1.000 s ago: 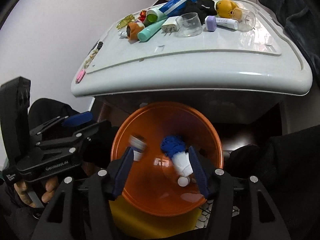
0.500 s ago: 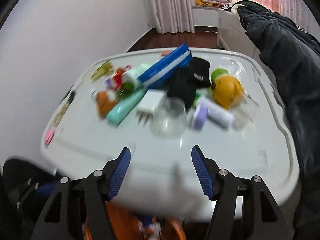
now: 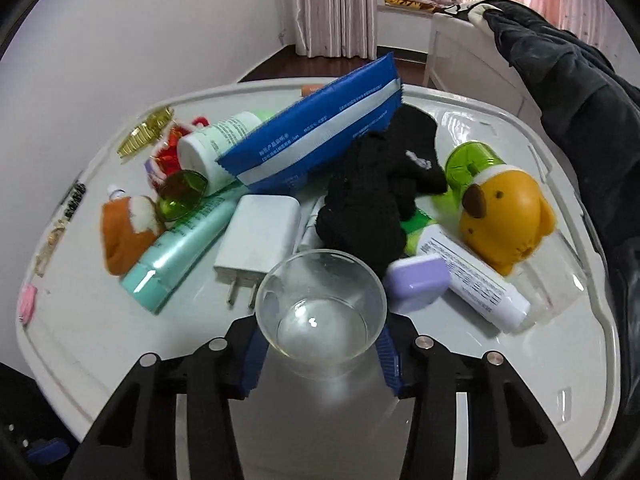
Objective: Collect trash
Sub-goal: 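Grasp the clear plastic cup with the right tool while the left tool grasps the orange plush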
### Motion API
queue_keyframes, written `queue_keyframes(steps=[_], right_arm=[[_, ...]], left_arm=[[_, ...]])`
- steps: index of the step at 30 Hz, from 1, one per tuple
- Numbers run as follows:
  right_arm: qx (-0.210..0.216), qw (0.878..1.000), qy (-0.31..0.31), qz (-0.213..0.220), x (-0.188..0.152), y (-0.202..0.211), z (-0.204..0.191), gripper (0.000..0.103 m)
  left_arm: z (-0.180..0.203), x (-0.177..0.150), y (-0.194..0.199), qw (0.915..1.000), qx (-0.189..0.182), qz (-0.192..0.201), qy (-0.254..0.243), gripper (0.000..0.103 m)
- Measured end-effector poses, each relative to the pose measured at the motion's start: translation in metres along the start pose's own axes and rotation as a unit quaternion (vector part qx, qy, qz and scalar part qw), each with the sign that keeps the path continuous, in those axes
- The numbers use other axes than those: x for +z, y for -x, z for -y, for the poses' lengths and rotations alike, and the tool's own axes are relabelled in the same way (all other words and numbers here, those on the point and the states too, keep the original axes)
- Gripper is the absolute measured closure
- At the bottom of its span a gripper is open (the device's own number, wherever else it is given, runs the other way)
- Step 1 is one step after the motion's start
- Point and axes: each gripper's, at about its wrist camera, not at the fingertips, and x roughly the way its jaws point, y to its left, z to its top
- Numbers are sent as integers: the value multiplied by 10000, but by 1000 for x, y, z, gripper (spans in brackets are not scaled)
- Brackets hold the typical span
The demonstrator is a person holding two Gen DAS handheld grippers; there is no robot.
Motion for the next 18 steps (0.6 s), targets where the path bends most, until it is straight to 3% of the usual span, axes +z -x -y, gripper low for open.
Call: queue_keyframes(steps=[4, 8, 13, 18], right_arm=[[470, 9983, -290, 186, -8, 50, 12, 56], [715, 9967, -169, 342, -24, 95, 20, 56], [686, 9951, -167, 699, -40, 124, 30, 56], [758, 9936, -286, 788, -44, 120, 39, 56]], left_arm=[[-2, 3, 4, 9999, -47, 72, 82, 31], [-2, 17, 2, 9998, 61, 155, 119, 31], [-8, 67, -16, 9982, 382, 339, 318, 31], [-31, 124, -41, 9944, 347, 561, 820, 31]])
